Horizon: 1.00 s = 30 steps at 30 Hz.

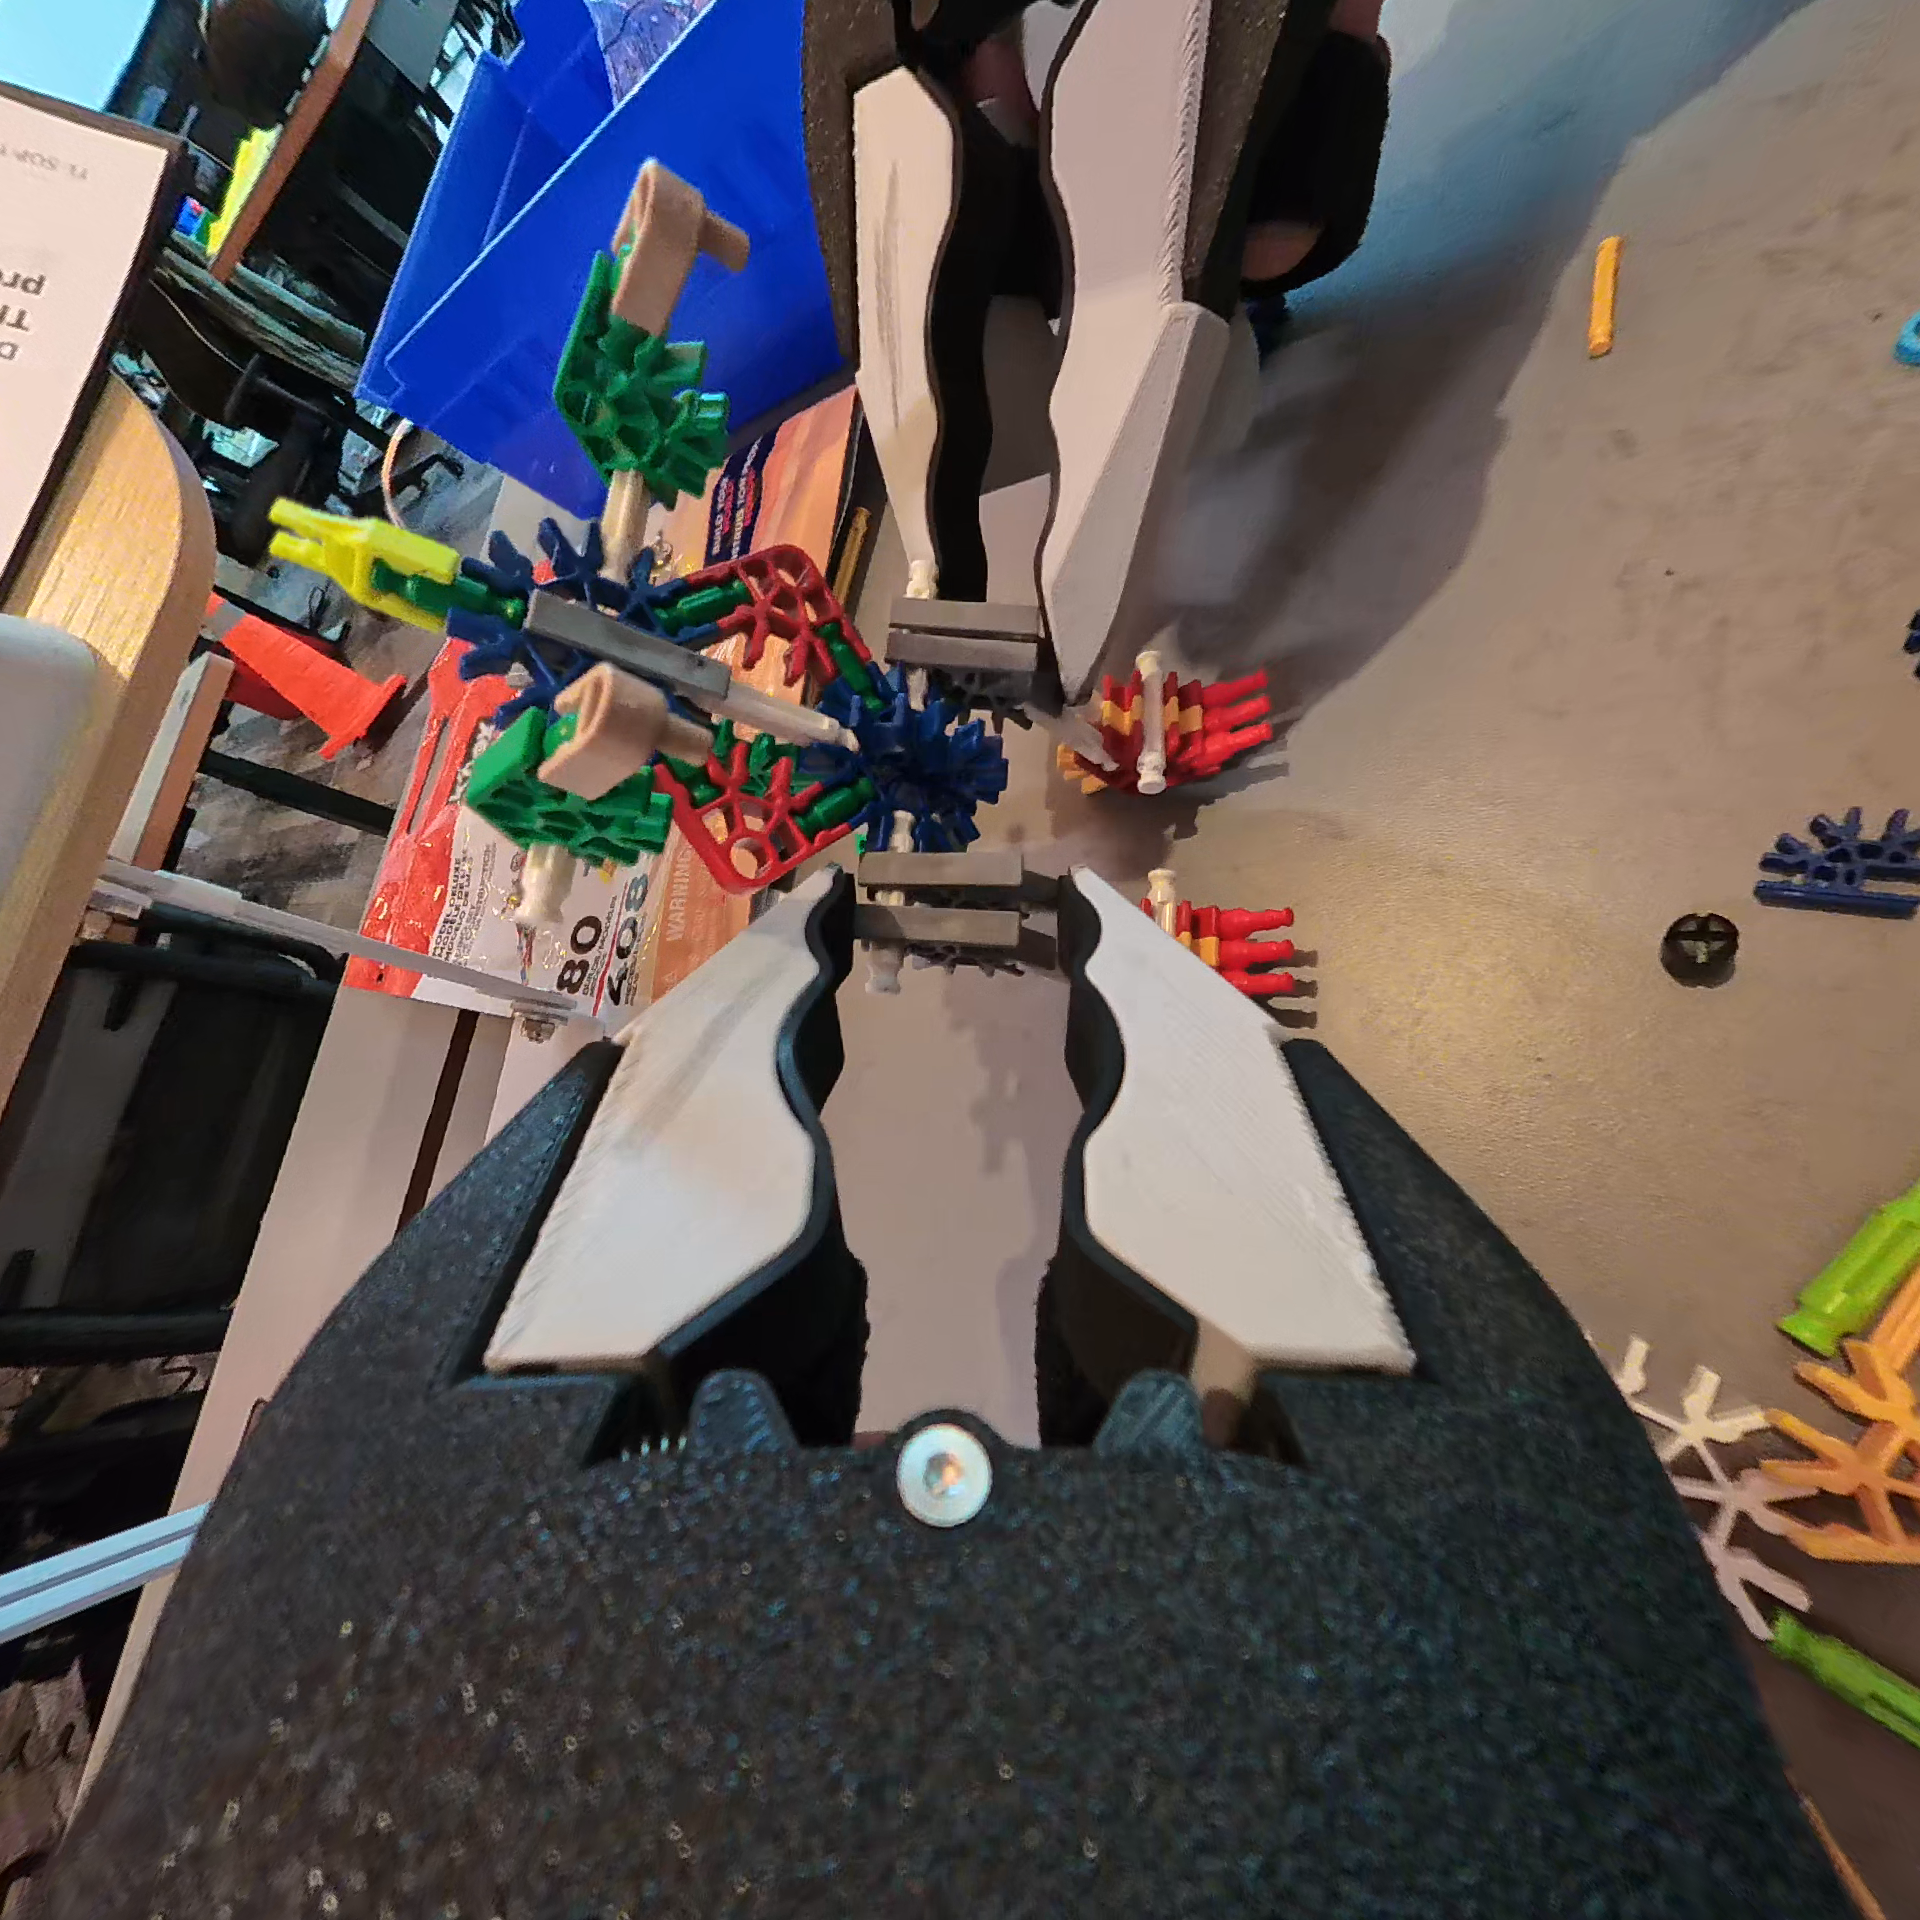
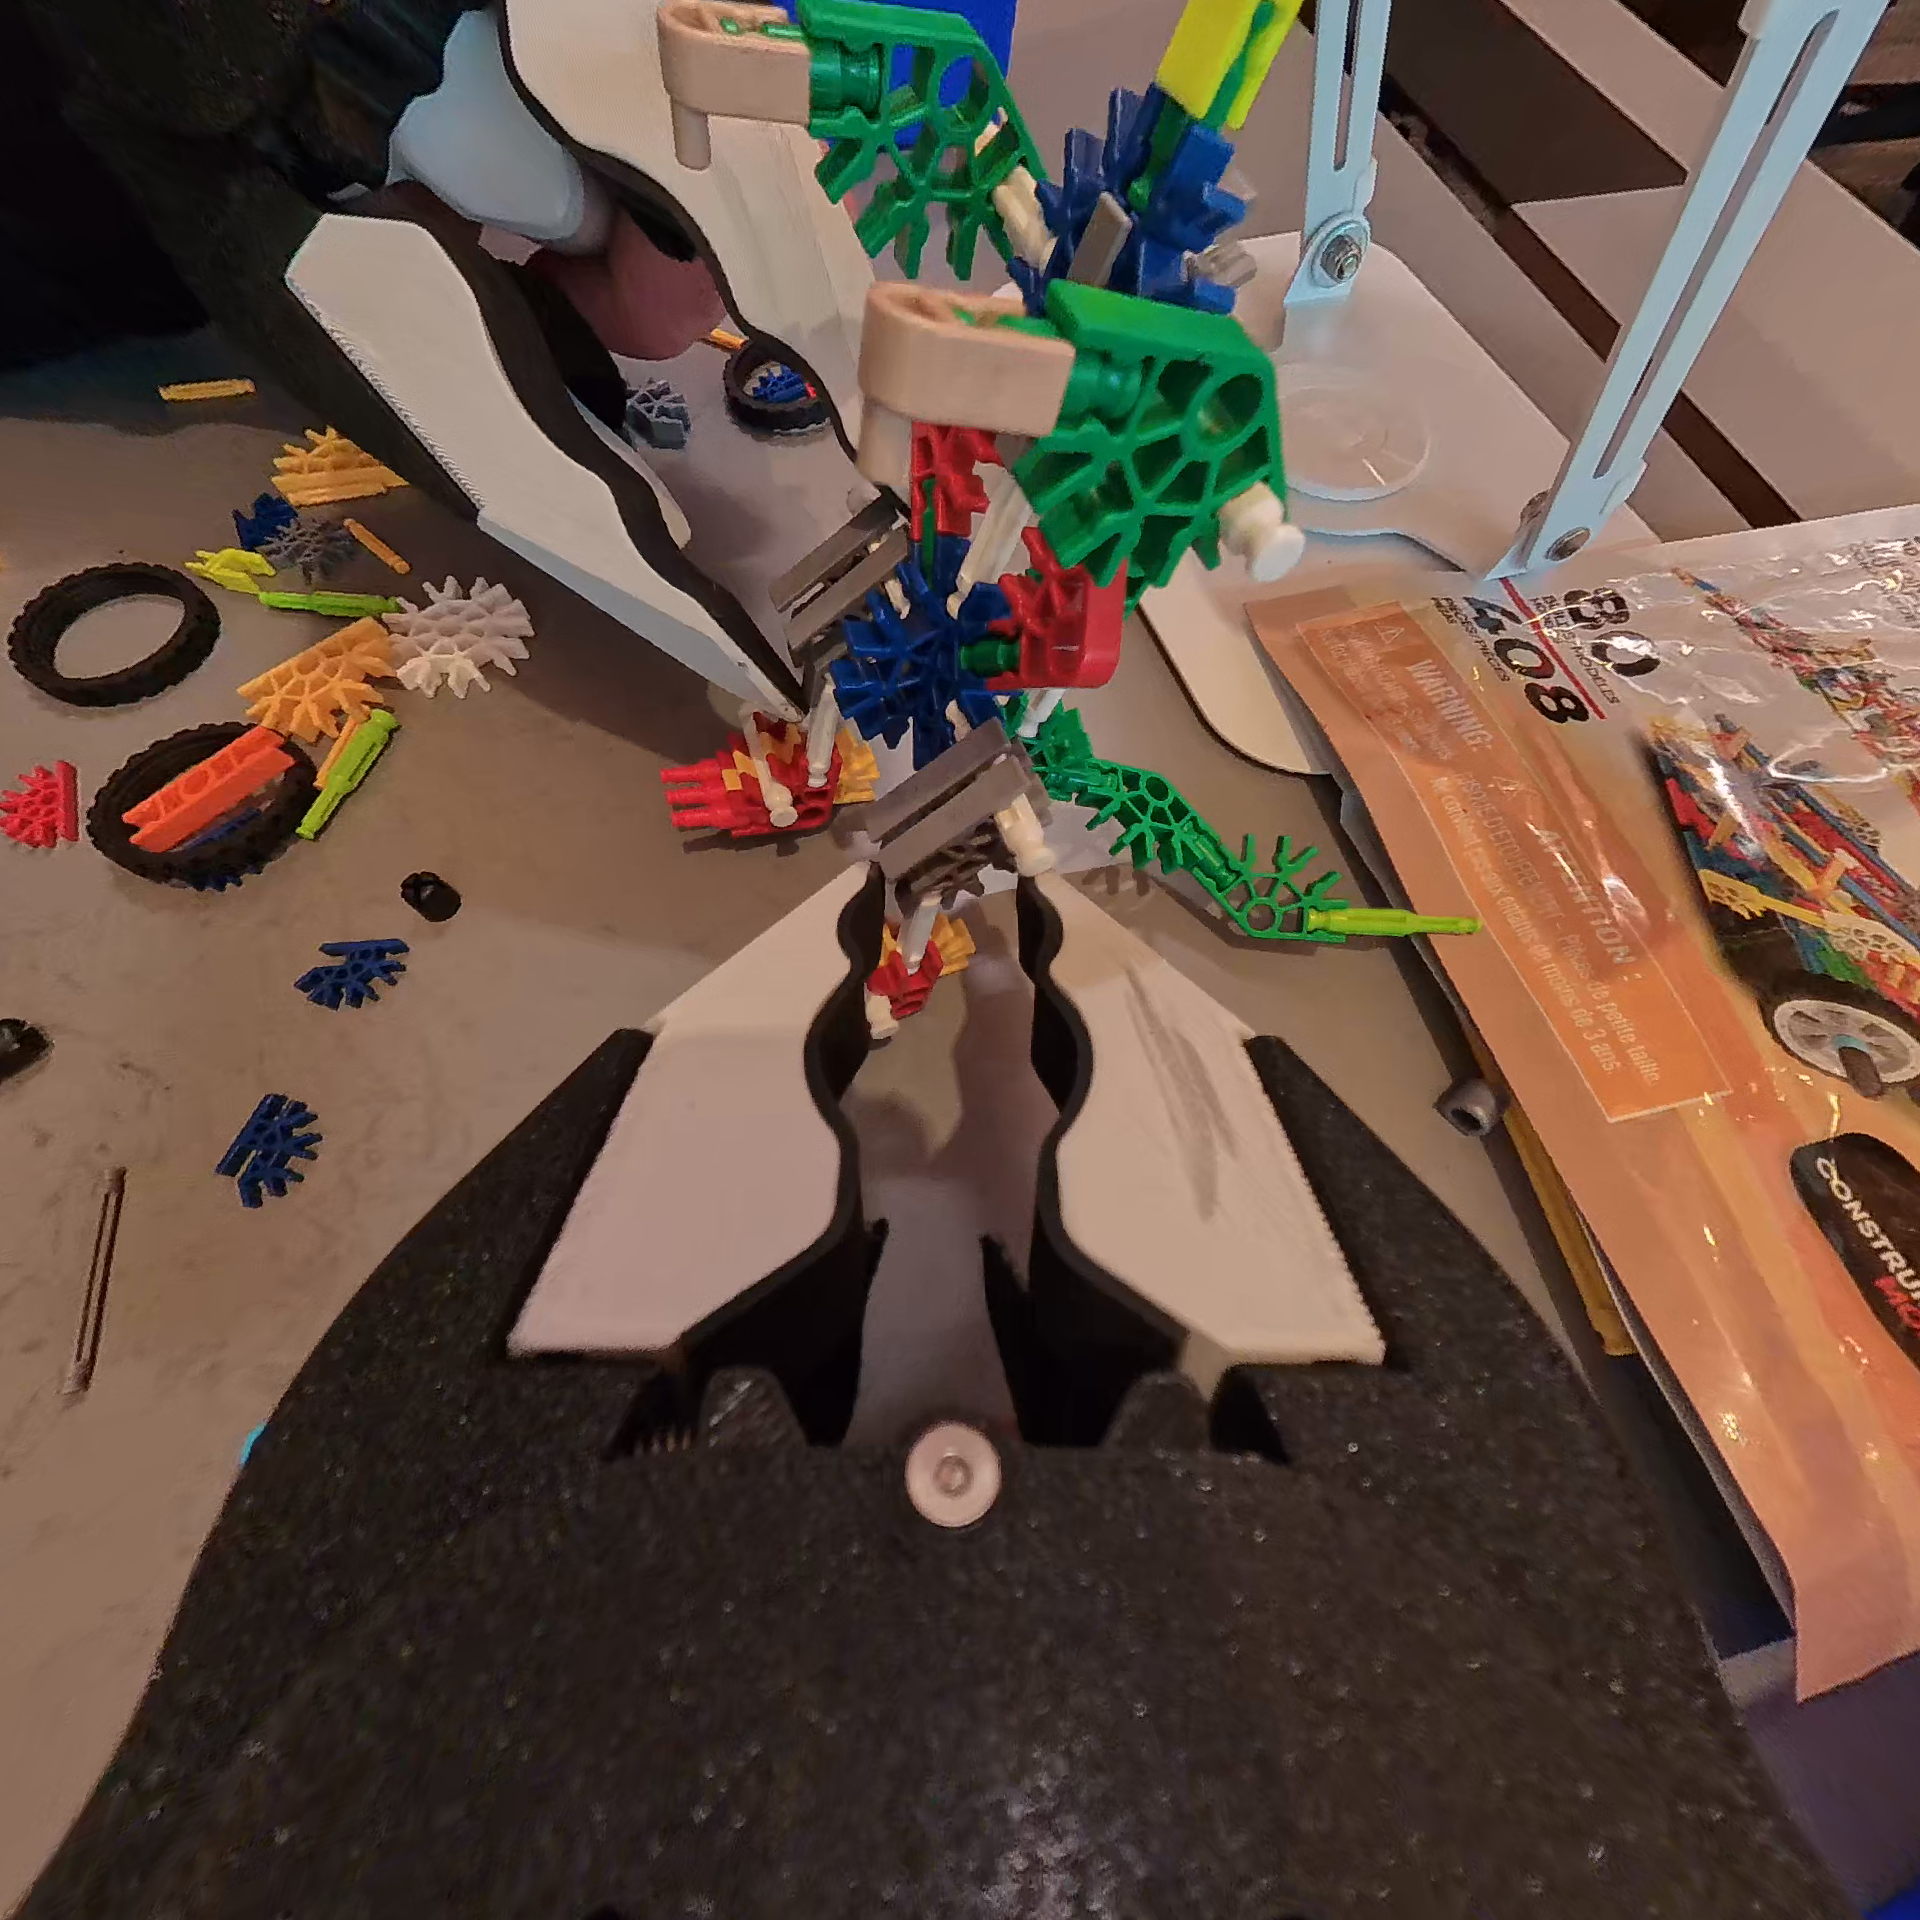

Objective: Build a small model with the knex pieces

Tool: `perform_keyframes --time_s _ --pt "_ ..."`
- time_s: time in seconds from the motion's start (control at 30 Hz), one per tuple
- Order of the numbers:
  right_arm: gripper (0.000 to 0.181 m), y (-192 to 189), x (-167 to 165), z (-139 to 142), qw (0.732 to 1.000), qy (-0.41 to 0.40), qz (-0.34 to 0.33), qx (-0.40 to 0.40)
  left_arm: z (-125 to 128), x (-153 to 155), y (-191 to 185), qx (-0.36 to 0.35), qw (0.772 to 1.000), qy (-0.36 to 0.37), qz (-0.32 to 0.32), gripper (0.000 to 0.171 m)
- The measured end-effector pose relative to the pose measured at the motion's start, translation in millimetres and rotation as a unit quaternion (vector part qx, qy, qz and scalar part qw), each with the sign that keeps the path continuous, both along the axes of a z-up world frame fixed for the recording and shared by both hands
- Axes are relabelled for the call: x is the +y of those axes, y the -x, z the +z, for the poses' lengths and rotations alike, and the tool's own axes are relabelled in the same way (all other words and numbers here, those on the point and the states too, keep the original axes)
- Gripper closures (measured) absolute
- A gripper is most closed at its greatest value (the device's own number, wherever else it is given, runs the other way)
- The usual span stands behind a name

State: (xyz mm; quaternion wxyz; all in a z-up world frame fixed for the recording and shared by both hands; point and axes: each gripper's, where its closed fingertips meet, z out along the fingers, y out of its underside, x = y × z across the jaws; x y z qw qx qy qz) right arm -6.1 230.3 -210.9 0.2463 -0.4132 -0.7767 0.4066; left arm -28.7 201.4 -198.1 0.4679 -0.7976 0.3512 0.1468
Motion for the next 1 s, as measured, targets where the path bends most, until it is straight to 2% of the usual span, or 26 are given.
perform_keyframes --time_s 0.63,1.0 --pt "0.161 -10.7 -7.1 -20.4 0.998 -0.033 0.03 -0.046 -0.2 -2.5 -7.3 -0.002 1.0 0.002 -0.018 0.137" --pt "0.162 -10.3 -7.8 -21.5 0.998 -0.033 0.029 -0.047 3.3 -4.4 -1.7 -0.018 1.0 0.0 -0.015 0.136"
